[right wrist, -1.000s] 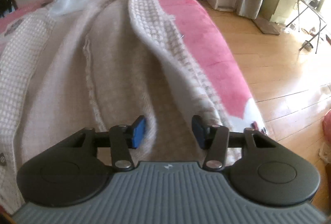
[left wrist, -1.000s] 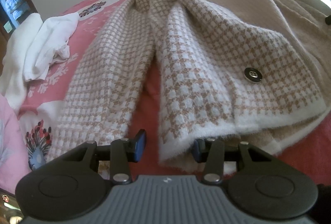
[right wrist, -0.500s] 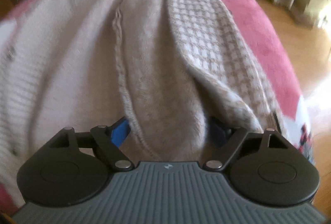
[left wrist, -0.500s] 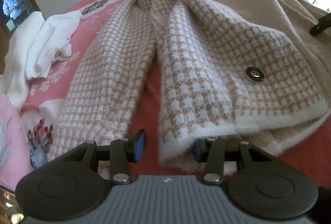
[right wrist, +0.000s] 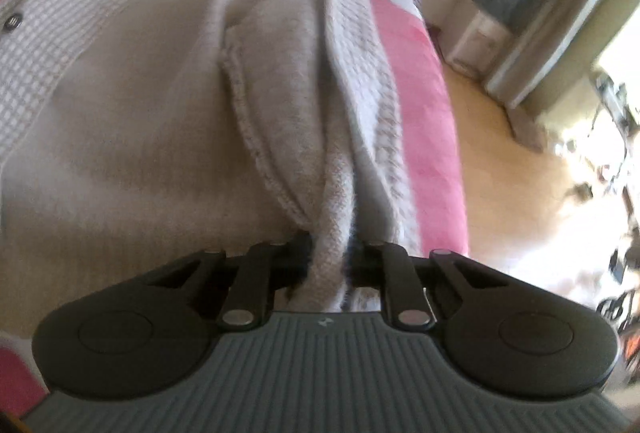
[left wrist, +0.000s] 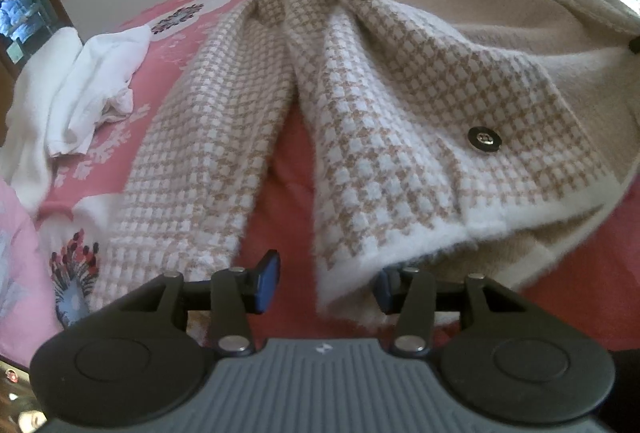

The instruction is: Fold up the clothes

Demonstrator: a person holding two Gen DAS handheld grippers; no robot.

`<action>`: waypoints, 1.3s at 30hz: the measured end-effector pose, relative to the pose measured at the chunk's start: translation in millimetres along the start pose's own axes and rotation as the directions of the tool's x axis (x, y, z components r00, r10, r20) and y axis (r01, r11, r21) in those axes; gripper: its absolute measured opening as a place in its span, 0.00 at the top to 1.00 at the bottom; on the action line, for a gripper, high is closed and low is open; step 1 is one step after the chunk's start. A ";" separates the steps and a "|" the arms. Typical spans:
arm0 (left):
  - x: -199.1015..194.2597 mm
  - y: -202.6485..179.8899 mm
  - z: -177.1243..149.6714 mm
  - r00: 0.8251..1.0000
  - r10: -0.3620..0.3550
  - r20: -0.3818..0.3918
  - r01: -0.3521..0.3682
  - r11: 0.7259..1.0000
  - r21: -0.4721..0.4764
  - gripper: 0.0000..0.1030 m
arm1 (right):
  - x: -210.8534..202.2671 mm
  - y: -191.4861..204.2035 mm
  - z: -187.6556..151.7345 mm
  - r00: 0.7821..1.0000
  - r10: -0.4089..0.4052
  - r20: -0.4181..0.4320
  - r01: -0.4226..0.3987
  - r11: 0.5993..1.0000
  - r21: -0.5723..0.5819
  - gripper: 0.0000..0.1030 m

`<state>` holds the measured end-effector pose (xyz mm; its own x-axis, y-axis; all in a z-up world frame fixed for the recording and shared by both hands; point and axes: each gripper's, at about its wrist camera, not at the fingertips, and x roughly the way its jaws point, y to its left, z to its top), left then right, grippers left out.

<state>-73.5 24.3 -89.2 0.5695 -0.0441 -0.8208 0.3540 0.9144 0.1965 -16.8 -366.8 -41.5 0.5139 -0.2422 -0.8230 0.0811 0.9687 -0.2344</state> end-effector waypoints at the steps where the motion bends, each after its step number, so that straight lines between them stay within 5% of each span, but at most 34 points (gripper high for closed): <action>1: 1.2 -1.2 -0.9 1.000 -0.004 0.002 0.004 1.000 0.004 0.51 | 3.5 -8.5 -3.6 1.000 0.014 -0.017 -0.013 0.999 0.035 0.88; 7: 4.9 -0.7 -1.0 1.000 -0.009 0.001 0.009 1.000 0.005 0.52 | 21.2 -24.6 -8.6 0.997 0.054 -0.046 -0.045 0.983 0.179 0.76; 12: 4.7 -1.9 -1.9 1.000 -0.009 0.002 0.009 1.000 0.010 0.51 | -14.0 -24.2 -14.3 0.999 0.037 -0.012 -0.034 0.985 0.169 0.58; 17: 4.5 -3.6 -1.5 1.000 -0.008 -0.001 0.008 1.000 0.008 0.51 | -55.7 -20.9 -23.1 0.999 -0.004 0.042 -0.003 0.986 0.164 0.57; 21: 4.0 -2.9 -1.5 1.000 -0.001 -0.003 0.001 1.000 0.012 0.50 | -81.1 -15.1 -23.3 0.987 0.038 0.157 -0.073 0.971 0.228 0.57; 23: 3.6 -3.0 -1.3 1.000 0.004 -0.005 -0.004 1.000 0.010 0.49 | -92.0 -7.8 -20.5 0.967 0.092 0.237 -0.154 0.954 0.257 0.56; 26: 3.2 -3.7 -1.7 1.000 0.009 -0.006 -0.009 1.000 0.006 0.49 | -87.6 13.0 -9.0 0.913 0.293 0.283 -0.368 0.890 0.268 0.50; 30: 3.2 -3.3 -2.5 1.000 0.010 -0.006 -0.010 1.000 0.004 0.48 | -32.0 57.2 -0.2 0.809 0.563 0.171 -0.585 0.741 0.328 0.50; 34: 2.8 -0.7 -3.7 1.000 0.005 -0.015 -0.005 1.000 0.001 0.48 | 21.3 97.2 -12.5 0.783 0.618 0.068 -0.581 0.690 0.432 0.50; 39: 1.8 4.4 -5.5 1.000 -0.008 -0.027 0.008 1.000 0.002 0.48 | 31.6 107.1 -20.8 0.734 0.675 0.073 -0.631 0.638 0.442 0.52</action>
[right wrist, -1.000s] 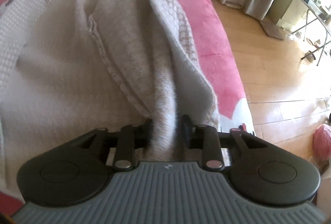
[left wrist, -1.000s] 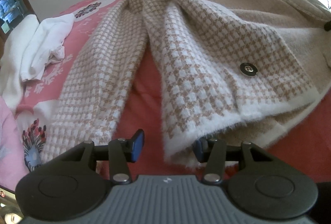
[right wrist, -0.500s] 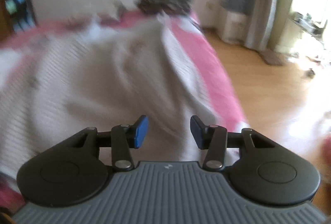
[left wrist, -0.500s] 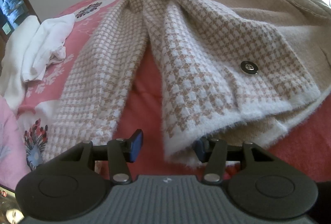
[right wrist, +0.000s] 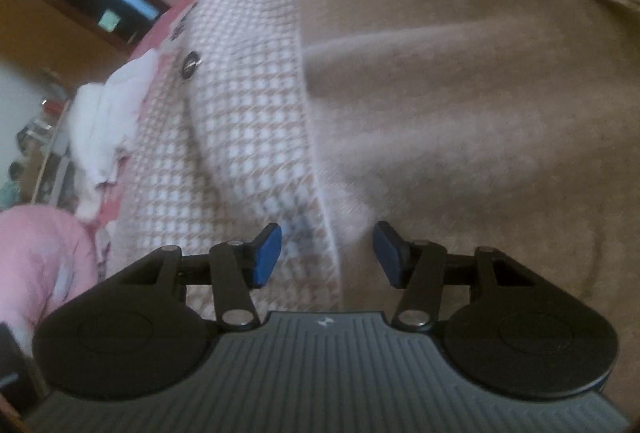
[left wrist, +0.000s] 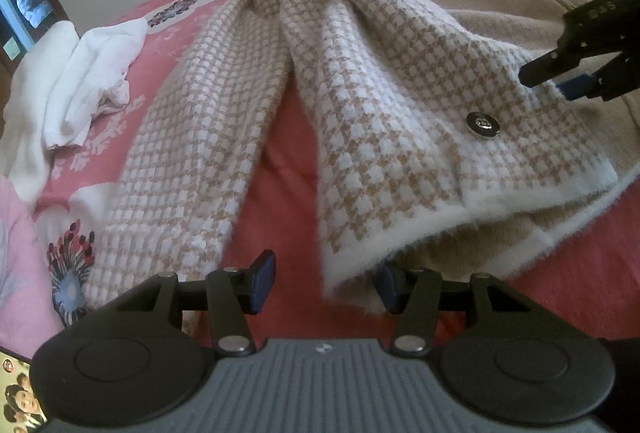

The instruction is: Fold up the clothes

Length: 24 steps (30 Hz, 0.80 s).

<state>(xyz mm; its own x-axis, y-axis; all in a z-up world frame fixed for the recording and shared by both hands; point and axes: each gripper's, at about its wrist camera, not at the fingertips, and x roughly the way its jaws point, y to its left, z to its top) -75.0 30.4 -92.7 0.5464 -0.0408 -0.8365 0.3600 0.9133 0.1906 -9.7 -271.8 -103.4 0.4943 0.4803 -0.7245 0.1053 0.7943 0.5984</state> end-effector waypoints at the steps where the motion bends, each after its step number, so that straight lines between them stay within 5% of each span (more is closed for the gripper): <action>1: -0.6 0.5 -0.5 1.000 -0.003 -0.004 0.003 1.000 -0.003 0.48 | -2.3 -0.8 -1.6 1.000 0.014 -0.011 -0.014 1.000 0.016 0.52; 9: -5.0 -1.8 -8.2 0.994 -0.072 -0.077 0.067 0.996 -0.067 0.48 | -17.9 -2.2 -17.6 0.998 0.050 -0.050 -0.046 0.997 0.070 0.60; 13: -10.0 -2.6 -8.2 0.995 -0.077 -0.063 0.071 0.994 -0.081 0.48 | -34.1 29.0 -27.0 0.999 0.010 -0.040 -0.016 0.990 -0.138 0.59; 16: -14.0 7.2 -8.1 0.990 -0.133 -0.053 0.124 0.982 -0.145 0.48 | -50.5 65.0 -51.6 0.996 -0.011 -0.086 -0.026 0.908 -0.419 0.59; 20: -14.2 21.0 -8.9 0.986 -0.162 -0.036 0.150 0.964 -0.218 0.48 | -56.1 104.7 -88.9 0.981 0.010 -0.195 -0.144 0.711 -0.688 0.59; 24: -5.1 27.0 -5.3 0.987 -0.162 0.000 0.156 0.953 -0.260 0.48 | -24.6 117.0 -100.7 0.957 0.025 -0.288 -0.231 0.665 -0.710 0.59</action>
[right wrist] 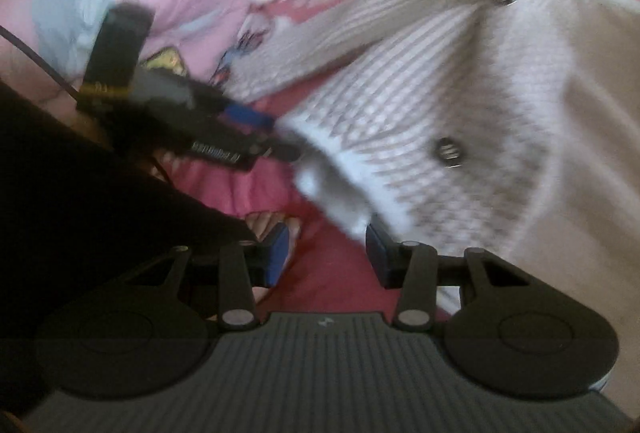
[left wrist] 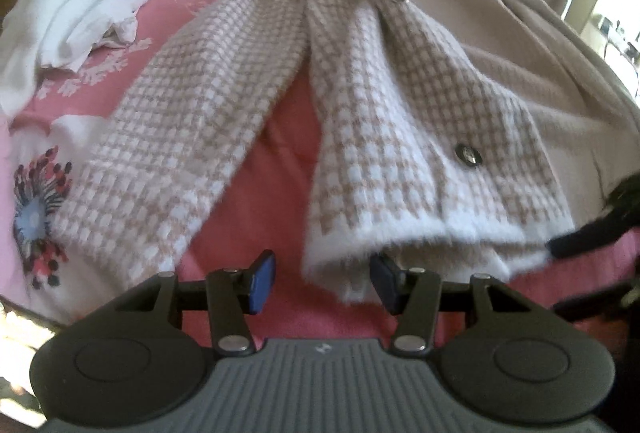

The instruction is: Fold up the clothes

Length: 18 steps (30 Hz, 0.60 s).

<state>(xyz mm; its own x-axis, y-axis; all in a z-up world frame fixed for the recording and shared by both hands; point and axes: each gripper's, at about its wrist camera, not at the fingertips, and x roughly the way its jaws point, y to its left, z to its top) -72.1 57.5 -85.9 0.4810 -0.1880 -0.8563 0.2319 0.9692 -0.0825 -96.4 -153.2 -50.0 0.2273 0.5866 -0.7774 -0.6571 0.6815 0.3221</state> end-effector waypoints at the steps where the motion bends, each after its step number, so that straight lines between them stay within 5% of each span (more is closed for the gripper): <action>1: 3.5 1.7 1.5 1.000 -0.008 -0.007 0.008 1.000 -0.018 0.48 | 10.7 0.3 1.1 1.000 -0.012 -0.017 0.012 1.000 -0.021 0.59; 5: 7.6 1.0 4.6 1.000 -0.028 0.008 0.028 0.999 -0.026 0.54 | 40.8 0.9 0.6 0.995 -0.094 -0.038 0.089 0.989 -0.114 0.60; 7: 4.5 -1.5 7.0 0.999 -0.039 0.027 0.040 0.999 -0.009 0.78 | 47.7 1.6 -1.1 0.993 -0.119 -0.025 0.114 0.982 -0.149 0.60; 10: -5.7 -8.7 10.8 0.996 -0.049 0.069 0.047 0.998 0.028 0.90 | 54.2 5.7 -3.7 0.992 -0.127 0.003 0.125 0.973 -0.195 0.60; 16: -31.4 -27.1 12.6 0.987 -0.022 0.158 -0.006 0.985 0.174 0.95 | 73.5 13.9 -6.3 0.976 -0.206 0.072 0.218 0.929 -0.300 0.62; 18: -38.0 -31.6 10.1 0.985 -0.002 0.175 -0.037 0.975 0.219 0.96 | 72.7 16.1 -5.4 0.967 -0.239 0.085 0.253 0.919 -0.303 0.84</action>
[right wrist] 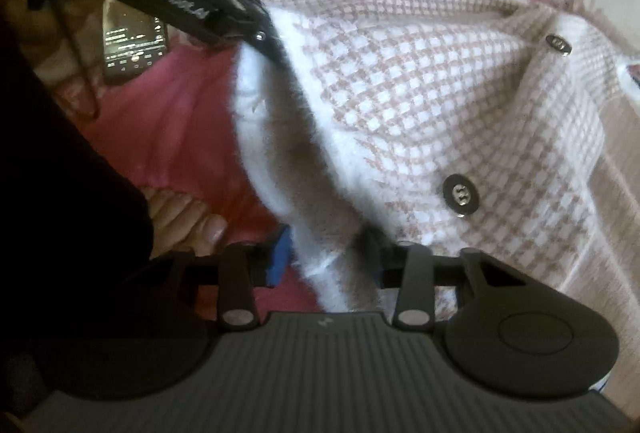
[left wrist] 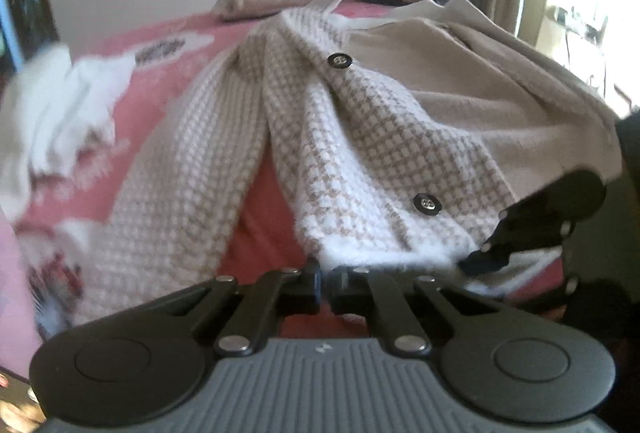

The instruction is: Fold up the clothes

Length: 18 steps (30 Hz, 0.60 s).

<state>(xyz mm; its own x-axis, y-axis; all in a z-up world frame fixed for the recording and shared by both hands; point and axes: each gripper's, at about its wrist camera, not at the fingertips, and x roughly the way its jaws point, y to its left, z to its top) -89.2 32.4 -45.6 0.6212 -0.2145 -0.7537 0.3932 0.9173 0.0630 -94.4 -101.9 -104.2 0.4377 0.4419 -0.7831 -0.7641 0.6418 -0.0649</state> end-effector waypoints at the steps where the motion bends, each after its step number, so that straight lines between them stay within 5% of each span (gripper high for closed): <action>1: -4.0 -1.8 0.0 1.000 0.007 0.006 -0.007 1.000 0.020 0.96 | -2.0 -0.9 1.3 1.000 -0.008 -0.002 0.008 1.000 0.007 0.85; 7: -40.4 -9.5 7.7 0.999 -0.011 0.040 0.003 0.984 0.179 0.97 | -33.0 -17.8 12.2 0.990 0.140 0.013 -0.141 0.981 0.137 0.88; 11: -39.1 -10.0 0.6 0.999 -0.037 -0.038 0.045 0.968 0.248 0.97 | -43.7 -23.0 10.8 0.969 0.247 0.011 -0.245 0.957 0.157 0.88; 18: 2.9 -14.1 -27.5 0.980 -0.030 -0.196 0.081 0.963 0.258 0.95 | -0.3 -21.1 -5.2 0.960 0.259 -0.105 -0.226 0.941 0.253 0.81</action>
<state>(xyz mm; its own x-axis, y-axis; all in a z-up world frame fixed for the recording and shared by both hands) -111.6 28.0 -66.7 0.4645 -0.1723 -0.8686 0.6040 0.7790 0.1684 -80.8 -118.8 -105.8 0.1726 0.5248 -0.8336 -0.6981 0.6622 0.2723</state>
